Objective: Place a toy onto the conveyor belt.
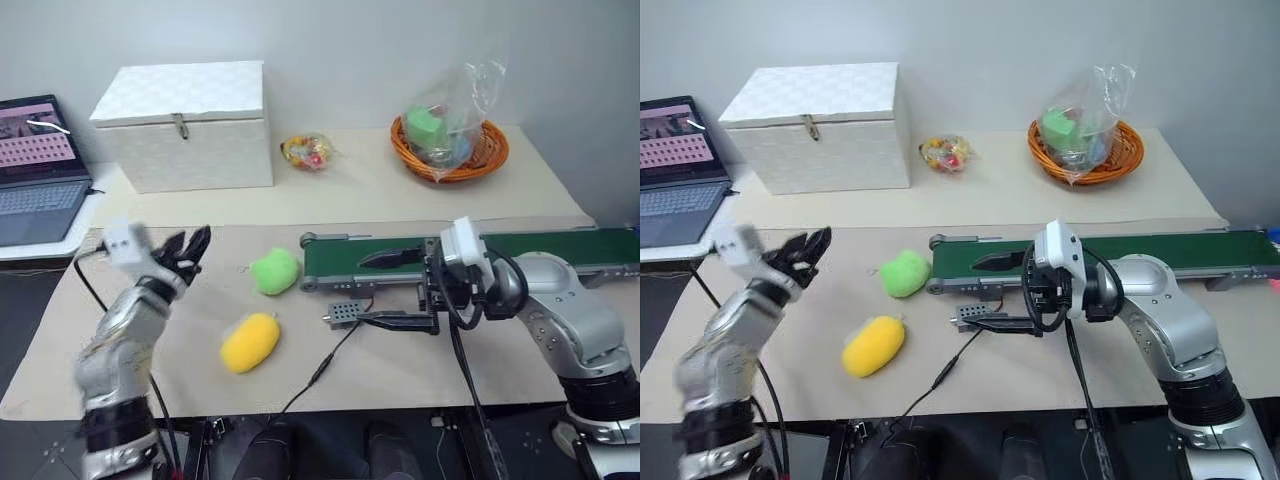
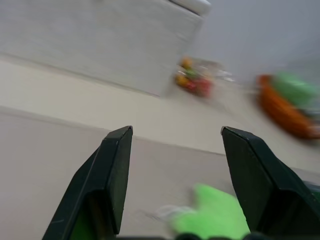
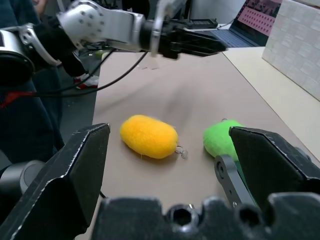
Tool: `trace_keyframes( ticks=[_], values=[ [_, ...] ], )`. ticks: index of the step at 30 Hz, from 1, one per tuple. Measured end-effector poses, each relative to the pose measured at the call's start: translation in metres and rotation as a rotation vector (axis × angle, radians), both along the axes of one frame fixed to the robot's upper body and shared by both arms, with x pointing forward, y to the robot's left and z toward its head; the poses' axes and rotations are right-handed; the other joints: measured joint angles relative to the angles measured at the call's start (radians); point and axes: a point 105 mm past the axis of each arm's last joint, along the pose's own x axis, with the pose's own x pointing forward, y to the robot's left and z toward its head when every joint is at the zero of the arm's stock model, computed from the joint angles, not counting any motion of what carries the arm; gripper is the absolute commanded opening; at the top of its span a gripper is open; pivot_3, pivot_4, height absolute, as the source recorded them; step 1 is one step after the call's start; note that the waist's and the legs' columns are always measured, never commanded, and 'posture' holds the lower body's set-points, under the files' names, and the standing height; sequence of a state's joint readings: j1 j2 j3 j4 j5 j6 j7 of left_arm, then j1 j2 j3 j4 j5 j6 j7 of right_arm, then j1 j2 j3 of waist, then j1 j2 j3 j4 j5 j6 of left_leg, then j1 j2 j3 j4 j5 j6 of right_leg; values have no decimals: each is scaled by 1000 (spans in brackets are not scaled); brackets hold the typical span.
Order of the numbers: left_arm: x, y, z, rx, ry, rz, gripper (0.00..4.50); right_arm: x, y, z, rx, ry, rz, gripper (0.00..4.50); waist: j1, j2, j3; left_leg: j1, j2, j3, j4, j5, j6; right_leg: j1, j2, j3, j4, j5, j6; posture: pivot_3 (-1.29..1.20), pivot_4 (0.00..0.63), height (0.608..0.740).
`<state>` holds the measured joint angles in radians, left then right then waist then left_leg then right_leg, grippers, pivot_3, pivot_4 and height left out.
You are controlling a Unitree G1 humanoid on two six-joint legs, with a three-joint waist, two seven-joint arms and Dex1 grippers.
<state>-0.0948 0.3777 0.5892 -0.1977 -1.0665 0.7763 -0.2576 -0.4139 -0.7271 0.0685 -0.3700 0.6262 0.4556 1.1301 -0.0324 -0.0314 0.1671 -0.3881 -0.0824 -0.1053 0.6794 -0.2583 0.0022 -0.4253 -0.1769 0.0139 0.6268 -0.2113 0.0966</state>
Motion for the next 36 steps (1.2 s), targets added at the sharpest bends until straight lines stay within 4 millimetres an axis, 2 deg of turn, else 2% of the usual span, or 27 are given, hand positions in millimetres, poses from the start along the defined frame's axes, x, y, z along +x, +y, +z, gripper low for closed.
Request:
trace_keyframes(
  ticks=[3, 4, 7, 8, 10, 15, 16, 21, 23, 26, 31, 36],
  values=[
    [-39, 38, -9, -245, 36, 47, 3016, 0, -2, -3, -5, 10, -9, 4500, 1, 0, 0, 3, 1, 0, 0, 0, 0, 2, 0, 0, 1, 0, 0, 0, 150, 738],
    [-50, 45, -12, -289, 53, 58, 3016, 0, -3, -5, -5, 15, -12, 4500, 4, 0, 0, 4, 1, 0, 0, 0, 0, 4, 0, 0, 0, 0, -1, 0, 150, 738],
    [-72, 47, -27, -361, 125, 47, 3016, -1, -4, -8, -6, 27, -17, 4500, 21, 0, 0, 8, 1, 1, 0, -1, 0, 6, 0, -1, 0, 0, -1, 0, 150, 738],
    [-81, 42, -37, -387, 172, 27, 3016, -1, -4, -8, -7, 27, -18, 4500, 26, 0, 0, 8, 1, 1, 0, -1, 0, 6, 0, -1, -1, 0, -1, 0, 150, 738],
    [-87, 31, -47, -415, 213, -14, 3016, 0, -4, -8, -8, 28, -21, 4500, 35, 0, 0, 8, 1, 1, 0, -1, 0, 6, 0, -1, -1, 0, -1, 0, 150, 738],
    [-84, -34, -61, -529, 242, -227, 3016, 2, -3, -7, 1, 22, -28, 4500, 43, 0, 0, 5, 1, 2, 0, -1, 0, 5, 0, -1, -2, 1, -3, 0, 150, 738],
    [-85, -41, -65, -535, 259, -242, 3016, 2, -3, -6, 2, 20, -30, 4500, 42, 0, 0, 4, 1, 2, -1, -1, -1, 4, 0, -1, -2, 1, -3, 0, 150, 738],
    [-94, -49, -81, -548, 317, -224, 3016, 3, -6, -4, 4, 11, -43, 4500, 33, 0, 0, 4, 3, 3, -2, -2, -1, 4, 1, 0, -2, 0, -4, 0, 150, 738],
    [-97, -52, -81, -539, 325, -224, 3016, 5, -7, -3, 7, 7, -51, 4500, 34, 0, 0, 4, 3, 3, -1, -2, -1, 4, 1, 0, -2, 0, -4, 0, 150, 738],
    [-100, -62, -75, -501, 332, -246, 3016, 9, -11, 5, 15, -22, -74, 4500, 38, 0, 0, 4, 4, 3, -1, -2, -1, 5, 1, 0, -2, 0, -4, 0, 150, 738],
    [-99, -62, -56, -467, 281, -254, 3016, 11, -13, 6, 15, -21, -86, 4500, 41, 0, 0, 4, 5, 3, -2, -2, -1, 4, 2, 0, -3, 0, -4, 0, 150, 738],
    [-109, -68, -62, -475, 334, -270, 3016, 11, -12, 5, 17, -19, -85, 4500, 36, 0, 0, 4, 5, 4, -2, -2, -1, 4, 3, 0, -3, 0, -5, 0, 150, 738]
  ],
)
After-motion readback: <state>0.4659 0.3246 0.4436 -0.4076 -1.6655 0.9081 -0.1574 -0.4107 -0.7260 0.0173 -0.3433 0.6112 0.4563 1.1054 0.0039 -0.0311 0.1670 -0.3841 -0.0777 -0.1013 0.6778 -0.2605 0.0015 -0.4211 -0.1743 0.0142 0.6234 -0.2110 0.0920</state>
